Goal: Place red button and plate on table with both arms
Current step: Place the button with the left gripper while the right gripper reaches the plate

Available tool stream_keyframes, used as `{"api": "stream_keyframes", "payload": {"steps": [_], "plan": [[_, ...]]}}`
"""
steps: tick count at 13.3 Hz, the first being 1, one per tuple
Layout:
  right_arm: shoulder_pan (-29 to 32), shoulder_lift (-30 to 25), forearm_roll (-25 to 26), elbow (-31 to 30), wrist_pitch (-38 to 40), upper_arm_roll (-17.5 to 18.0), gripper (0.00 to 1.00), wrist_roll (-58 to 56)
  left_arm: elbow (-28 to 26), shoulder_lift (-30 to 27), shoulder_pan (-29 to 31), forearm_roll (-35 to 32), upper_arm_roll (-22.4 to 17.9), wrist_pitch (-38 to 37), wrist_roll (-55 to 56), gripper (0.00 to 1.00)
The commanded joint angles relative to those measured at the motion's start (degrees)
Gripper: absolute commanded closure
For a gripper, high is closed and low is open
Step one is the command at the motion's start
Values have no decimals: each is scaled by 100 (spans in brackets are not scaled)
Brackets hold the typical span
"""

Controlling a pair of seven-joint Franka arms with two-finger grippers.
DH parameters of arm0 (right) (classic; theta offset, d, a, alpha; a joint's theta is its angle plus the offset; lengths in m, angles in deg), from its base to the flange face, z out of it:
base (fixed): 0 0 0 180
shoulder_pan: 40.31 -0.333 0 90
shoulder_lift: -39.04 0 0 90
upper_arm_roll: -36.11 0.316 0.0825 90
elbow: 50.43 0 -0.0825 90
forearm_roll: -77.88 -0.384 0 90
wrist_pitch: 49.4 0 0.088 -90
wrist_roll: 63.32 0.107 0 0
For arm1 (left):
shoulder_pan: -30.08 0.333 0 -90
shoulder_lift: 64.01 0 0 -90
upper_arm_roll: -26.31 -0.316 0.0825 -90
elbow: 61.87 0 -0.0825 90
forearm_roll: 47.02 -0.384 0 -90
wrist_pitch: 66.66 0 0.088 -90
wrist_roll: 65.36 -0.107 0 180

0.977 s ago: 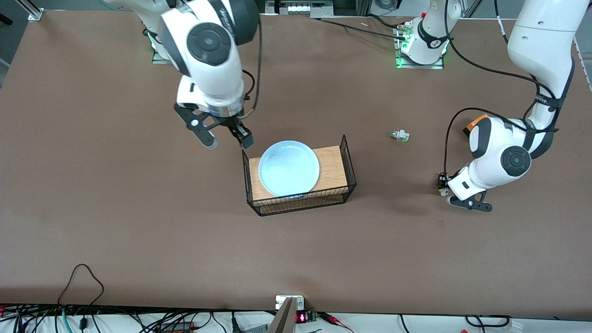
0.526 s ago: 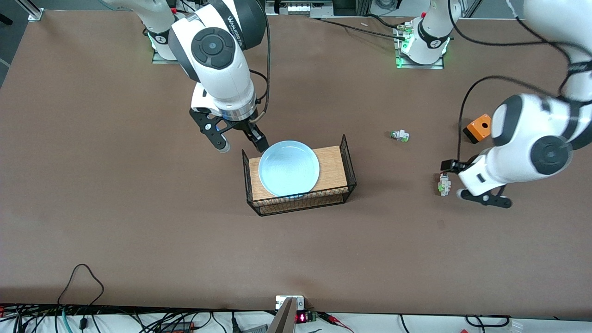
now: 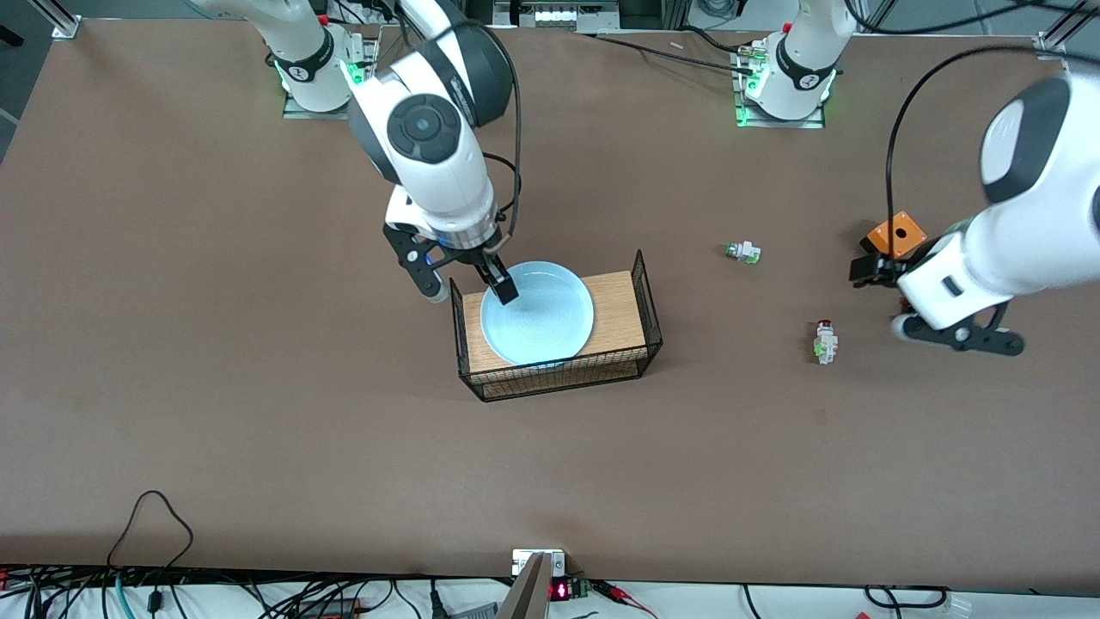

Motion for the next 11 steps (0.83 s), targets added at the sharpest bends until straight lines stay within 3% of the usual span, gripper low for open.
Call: {"api": "stream_keyframes", "payload": {"steps": [1, 2, 4, 5, 7, 9, 10, 11], "plan": [[-91, 105, 113, -239, -200, 34, 0, -19, -564, -764, -476, 67, -604, 103, 60, 0], [-126, 167, 122, -247, -200, 34, 0, -37, -1046, -1125, -733, 92, -1025, 496, 52, 0], [-188, 203, 131, -247, -200, 34, 0, -37, -2065, -1776, -927, 198, -1336, 1541, 43, 0], [-188, 264, 131, -247, -200, 34, 0, -46, -2253, -1909, -1120, 216, -1564, 1676, 43, 0], [-188, 291, 131, -247, -200, 34, 4, -89, -2264, -1919, -1376, 216, -1768, 1669, 34, 0], [-179, 291, 114, -230, -200, 34, 15, -90, -2194, -1867, -1394, 216, -1759, 1634, 34, 0], [-179, 291, 70, -230, -200, 34, 26, -90, -2046, -1780, -1394, 224, -1733, 1616, 26, 0], [-179, 291, 35, -212, -209, 34, 29, -81, -1974, -1744, -1386, 225, -1698, 1494, 34, 0]]}}
